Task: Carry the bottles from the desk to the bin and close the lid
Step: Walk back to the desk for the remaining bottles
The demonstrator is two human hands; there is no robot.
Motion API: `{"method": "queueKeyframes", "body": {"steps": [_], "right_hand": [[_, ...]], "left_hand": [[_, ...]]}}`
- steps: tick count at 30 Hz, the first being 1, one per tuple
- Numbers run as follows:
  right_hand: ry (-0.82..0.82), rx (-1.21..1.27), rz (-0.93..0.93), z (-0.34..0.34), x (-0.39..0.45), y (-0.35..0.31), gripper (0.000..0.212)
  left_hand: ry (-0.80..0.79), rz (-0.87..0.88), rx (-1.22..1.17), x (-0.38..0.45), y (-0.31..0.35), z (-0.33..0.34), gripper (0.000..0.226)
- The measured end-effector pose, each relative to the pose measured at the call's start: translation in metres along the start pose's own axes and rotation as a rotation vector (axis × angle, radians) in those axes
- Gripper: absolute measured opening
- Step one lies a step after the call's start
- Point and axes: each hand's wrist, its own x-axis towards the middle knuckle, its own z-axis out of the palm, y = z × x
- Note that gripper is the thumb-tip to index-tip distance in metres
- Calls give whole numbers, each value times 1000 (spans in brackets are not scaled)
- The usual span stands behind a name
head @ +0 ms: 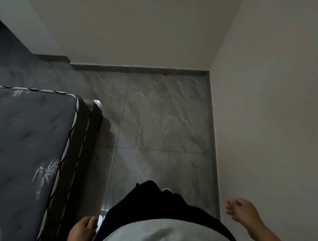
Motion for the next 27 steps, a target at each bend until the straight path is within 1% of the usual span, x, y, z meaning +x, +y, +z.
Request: {"method": "queueKeyframes", "body": {"steps": [3, 9, 15, 17, 20, 24, 27], "right_hand": [[-28, -14, -27, -1, 19, -41, 22], [-44, -48, -2, 14, 61, -103, 21], [-21, -175, 32, 21, 85, -142, 26], [-3, -232, 34, 18, 89, -158, 27], [-23, -260, 46, 10, 102, -184, 25], [-42, -222, 67, 2, 141, -234, 25], [-52, -182, 70, -4, 177, -291, 27]], "left_hand": [[13, -39, -68, 17, 20, -5, 21], [-9, -74, -128, 72, 80, -20, 21], [-19, 32, -85, 119, 171, -57, 30], [-12, 87, -52, 133, 203, -69, 27], [-10, 135, -73, 150, 246, -83, 21], [5, 126, -65, 174, 290, -85, 21], [23, 70, -89, 182, 318, -80, 19]]}}
